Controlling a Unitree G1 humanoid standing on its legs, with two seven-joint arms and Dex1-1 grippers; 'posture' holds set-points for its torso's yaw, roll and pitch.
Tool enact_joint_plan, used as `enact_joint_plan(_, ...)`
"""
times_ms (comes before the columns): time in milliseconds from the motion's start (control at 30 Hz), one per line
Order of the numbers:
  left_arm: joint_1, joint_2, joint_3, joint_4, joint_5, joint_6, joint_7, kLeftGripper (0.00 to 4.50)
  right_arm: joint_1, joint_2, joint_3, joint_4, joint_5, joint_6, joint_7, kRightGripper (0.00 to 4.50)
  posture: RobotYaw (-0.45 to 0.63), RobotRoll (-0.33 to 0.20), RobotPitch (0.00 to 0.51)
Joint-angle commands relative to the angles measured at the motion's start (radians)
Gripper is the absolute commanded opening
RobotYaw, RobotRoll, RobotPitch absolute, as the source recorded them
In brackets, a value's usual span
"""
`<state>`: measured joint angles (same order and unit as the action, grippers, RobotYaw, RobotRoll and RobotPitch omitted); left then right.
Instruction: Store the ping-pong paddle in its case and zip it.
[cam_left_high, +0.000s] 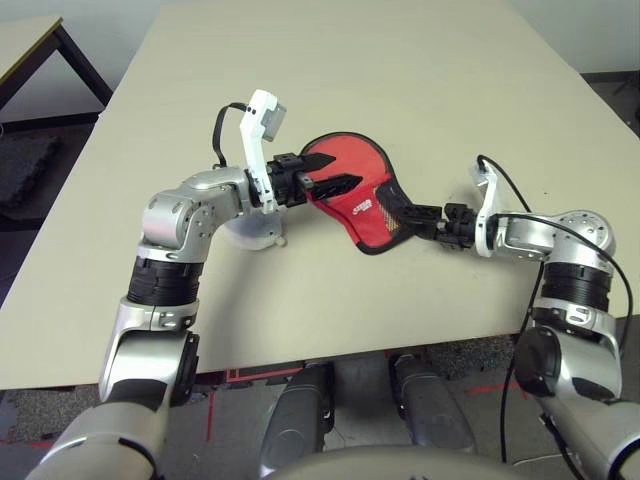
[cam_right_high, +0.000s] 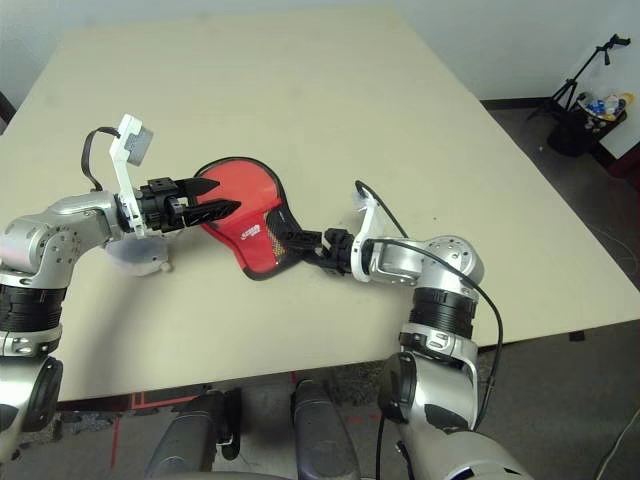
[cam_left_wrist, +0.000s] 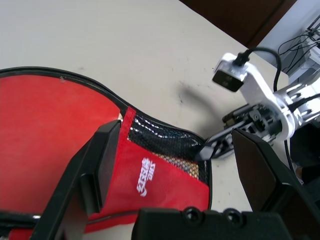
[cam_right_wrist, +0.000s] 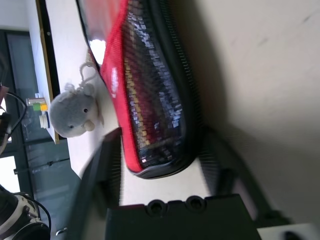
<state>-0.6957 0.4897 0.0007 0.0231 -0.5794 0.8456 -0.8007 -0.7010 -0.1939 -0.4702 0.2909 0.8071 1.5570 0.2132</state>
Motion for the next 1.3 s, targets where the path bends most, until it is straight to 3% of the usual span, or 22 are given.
enact_joint_plan(33, -0.001, -0.006, -0.003, 0.01, 0.005, 0.011, 0.006, 4.5, 0.02, 0.022, 0.006, -0.009, -0.031, 0.018, -0.014, 1.6, 0.03, 0.0, 0.189)
enact_joint_plan(167, 0.003, -0.014, -0.001, 0.008, 0.003, 0.013, 0.012, 4.5, 0.037, 0.026, 0.01, -0.072, -0.04, 0.048, -0.019, 0.34, 0.03, 0.0, 0.198)
enact_joint_plan(233, 0.006, -0.018, -0.001, 0.005, 0.002, 0.014, 0.016, 4.5, 0.052, 0.023, 0.023, -0.101, -0.022, 0.056, -0.023, 0.03, 0.03, 0.0, 0.202)
enact_joint_plan(467, 0.012, -0.027, 0.005, -0.007, -0.001, 0.019, 0.03, 4.5, 0.162, -0.007, 0.075, -0.293, 0.09, 0.057, -0.115, 0.03, 0.03, 0.0, 0.214)
enact_joint_plan(867, 0.009, -0.033, 0.001, 0.012, 0.008, 0.007, 0.027, 4.5, 0.429, -0.077, 0.072, -0.565, 0.646, 0.037, -0.5, 0.02, 0.0, 0.0, 0.226)
enact_joint_plan(1033, 0.002, -0.033, -0.003, 0.03, 0.014, -0.002, 0.018, 4.5, 0.609, -0.327, 0.252, -0.667, 1.114, -0.289, -0.785, 0.02, -0.02, 0.0, 0.228)
enact_joint_plan(1167, -0.003, -0.033, -0.01, 0.046, 0.019, -0.014, 0.007, 4.5, 0.754, -0.464, 0.33, -0.809, 1.165, -0.482, -0.775, 0.02, -0.03, 0.0, 0.23)
enact_joint_plan(1300, -0.009, -0.036, -0.014, 0.062, 0.024, -0.021, -0.001, 4.5, 0.827, -0.531, 0.399, -0.9, 1.165, -0.628, -0.76, 0.02, -0.05, 0.0, 0.229)
